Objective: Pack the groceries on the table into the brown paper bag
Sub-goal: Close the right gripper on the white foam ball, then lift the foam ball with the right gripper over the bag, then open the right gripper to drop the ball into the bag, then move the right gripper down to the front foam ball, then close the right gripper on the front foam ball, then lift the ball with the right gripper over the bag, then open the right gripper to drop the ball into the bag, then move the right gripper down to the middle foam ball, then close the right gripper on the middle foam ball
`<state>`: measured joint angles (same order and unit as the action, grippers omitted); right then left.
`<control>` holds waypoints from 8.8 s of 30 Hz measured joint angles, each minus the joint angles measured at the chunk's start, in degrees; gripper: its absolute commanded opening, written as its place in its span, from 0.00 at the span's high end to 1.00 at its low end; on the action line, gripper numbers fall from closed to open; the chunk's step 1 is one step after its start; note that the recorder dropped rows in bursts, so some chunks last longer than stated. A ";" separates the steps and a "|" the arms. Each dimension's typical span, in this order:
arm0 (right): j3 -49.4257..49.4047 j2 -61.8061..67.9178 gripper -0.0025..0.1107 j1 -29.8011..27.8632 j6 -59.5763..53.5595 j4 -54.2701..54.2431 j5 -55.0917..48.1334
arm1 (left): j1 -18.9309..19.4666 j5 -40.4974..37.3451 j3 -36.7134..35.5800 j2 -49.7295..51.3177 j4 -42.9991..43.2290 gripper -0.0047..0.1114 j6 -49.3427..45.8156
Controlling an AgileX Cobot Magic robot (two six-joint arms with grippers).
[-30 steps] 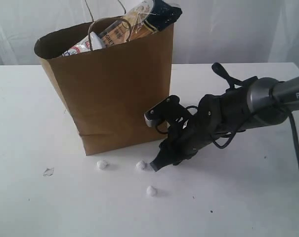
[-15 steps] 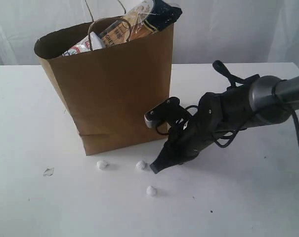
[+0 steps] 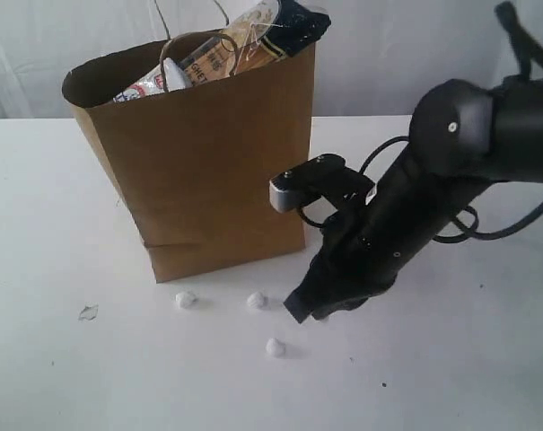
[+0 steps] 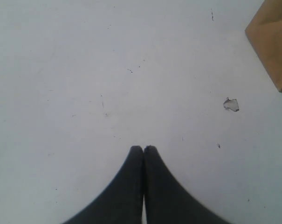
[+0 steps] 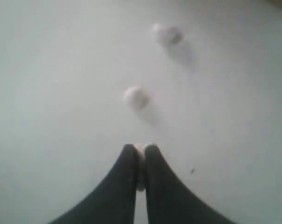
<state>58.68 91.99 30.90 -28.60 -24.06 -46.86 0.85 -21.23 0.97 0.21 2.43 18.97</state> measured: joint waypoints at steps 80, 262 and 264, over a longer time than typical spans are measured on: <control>25.71 0.45 0.98 -14.15 34.52 38.40 -8.59 | 0.00 0.38 -0.13 0.00 0.00 0.96 0.00; 9.44 15.24 0.78 6.86 -11.02 -7.30 9.64 | 0.00 0.38 -0.13 0.00 0.00 0.96 0.00; 10.72 16.54 0.71 7.12 -11.35 -7.09 11.46 | 0.00 0.38 -0.13 0.00 0.00 0.96 0.00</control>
<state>69.40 108.53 38.02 -39.96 -31.15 -35.40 0.85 -20.85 0.84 0.21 2.43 18.97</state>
